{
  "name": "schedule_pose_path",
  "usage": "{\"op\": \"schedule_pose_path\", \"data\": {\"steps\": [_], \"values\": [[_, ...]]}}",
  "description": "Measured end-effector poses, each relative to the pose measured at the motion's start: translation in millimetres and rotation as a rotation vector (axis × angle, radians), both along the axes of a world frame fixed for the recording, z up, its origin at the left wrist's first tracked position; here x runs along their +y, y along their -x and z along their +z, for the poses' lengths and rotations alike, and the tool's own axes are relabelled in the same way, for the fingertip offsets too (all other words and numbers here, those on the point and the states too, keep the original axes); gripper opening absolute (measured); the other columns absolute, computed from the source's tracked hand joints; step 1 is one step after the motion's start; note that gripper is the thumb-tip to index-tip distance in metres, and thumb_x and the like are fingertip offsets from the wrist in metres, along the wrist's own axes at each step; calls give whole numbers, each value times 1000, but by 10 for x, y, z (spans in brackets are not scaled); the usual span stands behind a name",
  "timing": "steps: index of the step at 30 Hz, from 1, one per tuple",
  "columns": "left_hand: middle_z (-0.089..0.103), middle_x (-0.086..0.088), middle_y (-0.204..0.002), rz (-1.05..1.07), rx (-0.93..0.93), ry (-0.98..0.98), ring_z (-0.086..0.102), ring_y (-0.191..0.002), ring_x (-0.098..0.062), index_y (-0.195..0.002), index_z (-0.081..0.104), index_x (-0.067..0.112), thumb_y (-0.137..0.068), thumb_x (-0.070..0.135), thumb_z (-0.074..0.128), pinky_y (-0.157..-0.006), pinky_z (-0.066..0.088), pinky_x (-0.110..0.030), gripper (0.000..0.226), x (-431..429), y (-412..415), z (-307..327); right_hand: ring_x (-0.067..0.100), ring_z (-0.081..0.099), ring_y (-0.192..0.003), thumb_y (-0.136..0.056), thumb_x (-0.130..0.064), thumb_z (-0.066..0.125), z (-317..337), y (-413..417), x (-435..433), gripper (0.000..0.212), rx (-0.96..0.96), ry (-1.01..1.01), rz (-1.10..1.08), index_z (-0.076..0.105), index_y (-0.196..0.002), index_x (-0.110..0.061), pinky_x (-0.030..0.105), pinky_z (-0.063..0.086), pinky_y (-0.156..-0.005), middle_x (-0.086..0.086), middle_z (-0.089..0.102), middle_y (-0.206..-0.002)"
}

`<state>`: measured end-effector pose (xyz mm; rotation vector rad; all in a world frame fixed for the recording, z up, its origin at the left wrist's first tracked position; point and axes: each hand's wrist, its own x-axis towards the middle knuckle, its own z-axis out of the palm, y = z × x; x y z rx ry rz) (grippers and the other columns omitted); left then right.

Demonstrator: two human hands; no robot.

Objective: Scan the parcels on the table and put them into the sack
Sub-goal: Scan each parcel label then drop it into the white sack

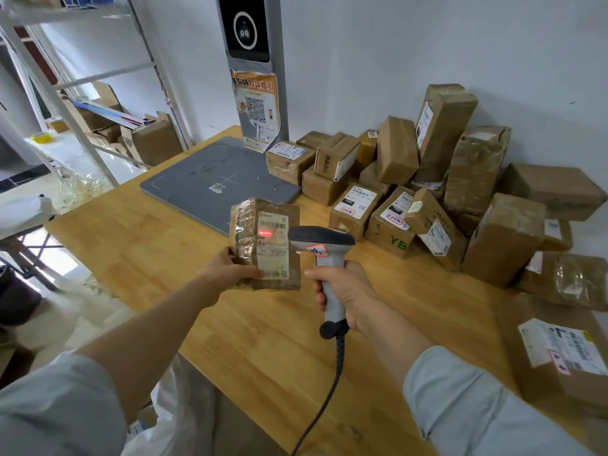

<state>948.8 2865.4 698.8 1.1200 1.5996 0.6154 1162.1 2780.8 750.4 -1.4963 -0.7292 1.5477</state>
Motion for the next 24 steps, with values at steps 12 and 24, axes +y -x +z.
{"op": "schedule_pose_path", "data": {"steps": [12, 24], "values": [[62, -10, -112, 8, 3, -39, 62, -99, -24, -121, 49, 9, -68, 5, 82, -76, 53, -30, 63, -18, 64, 31, 14, 43, -37, -82, -3, 67, 117, 73, 6, 18, 6, -42, 23, 55, -70, -6, 21, 39, -42, 5, 51, -50], [63, -10, -108, 30, -14, -63, 63, -94, -22, -119, 49, 8, -68, 2, 81, -68, 52, -27, 60, -76, 90, 70, 14, 46, -41, -83, -5, 68, 146, 125, -26, 17, 20, -32, 25, 55, -72, -6, 22, 42, -43, 5, 53, -52]]}}
